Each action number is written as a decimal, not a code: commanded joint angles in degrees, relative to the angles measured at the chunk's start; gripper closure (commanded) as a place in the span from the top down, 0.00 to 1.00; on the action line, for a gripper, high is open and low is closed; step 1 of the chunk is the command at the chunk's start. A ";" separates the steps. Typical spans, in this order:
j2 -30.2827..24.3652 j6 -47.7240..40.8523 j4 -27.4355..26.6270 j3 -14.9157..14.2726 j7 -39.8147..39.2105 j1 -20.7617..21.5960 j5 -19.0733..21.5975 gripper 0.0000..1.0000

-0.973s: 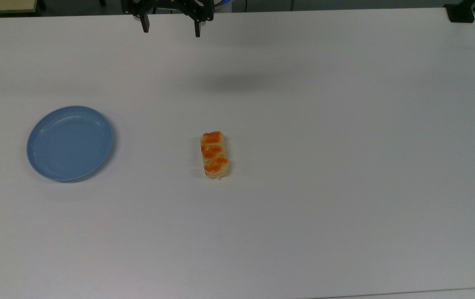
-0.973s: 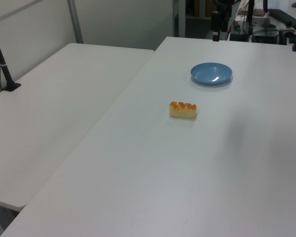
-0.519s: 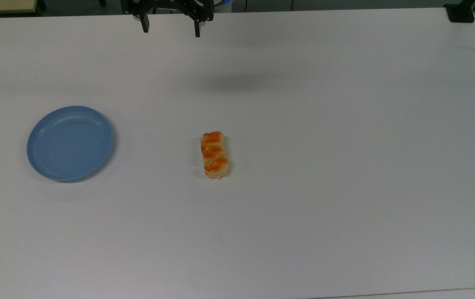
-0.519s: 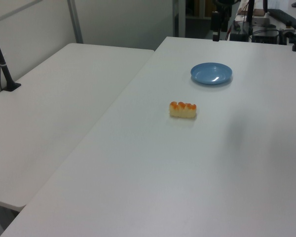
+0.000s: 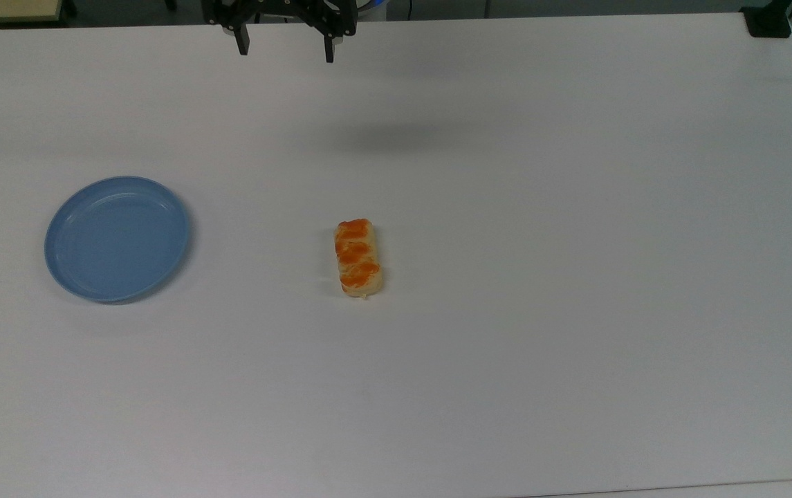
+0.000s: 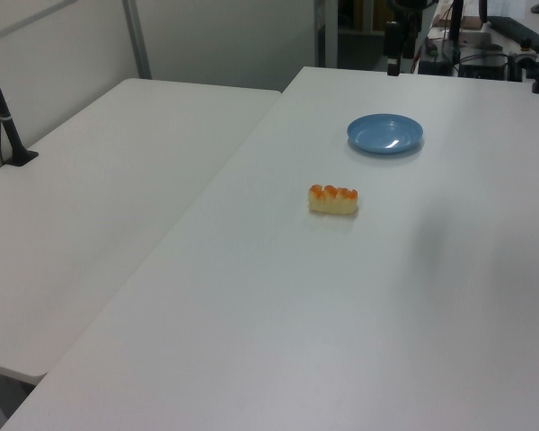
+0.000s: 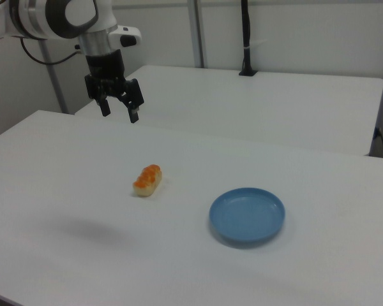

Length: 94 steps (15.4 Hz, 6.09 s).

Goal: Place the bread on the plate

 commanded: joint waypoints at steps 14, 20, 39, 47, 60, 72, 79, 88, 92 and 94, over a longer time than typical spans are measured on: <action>13.56 15.37 -1.19 0.55 -0.55 4.78 1.00 1.00; 20.78 21.09 -0.84 0.47 -0.46 6.19 0.20 1.00; 27.29 27.77 0.21 -0.33 -0.28 6.19 -2.43 1.00; 29.66 28.39 -0.75 -0.33 -0.28 6.37 -2.52 0.62; 23.42 17.93 2.94 -4.88 -15.19 -0.66 -2.70 0.36; 31.77 32.43 2.76 -6.39 -31.40 -16.75 -2.35 0.40; 31.95 32.70 2.67 -6.30 -29.55 -16.75 -1.82 1.00; 23.52 26.66 2.76 -5.60 -16.21 -8.94 -2.52 1.00; 16.50 19.36 1.53 -5.60 -0.86 0.10 -2.34 1.00; 11.93 13.22 1.53 -5.60 4.36 3.72 -2.52 1.00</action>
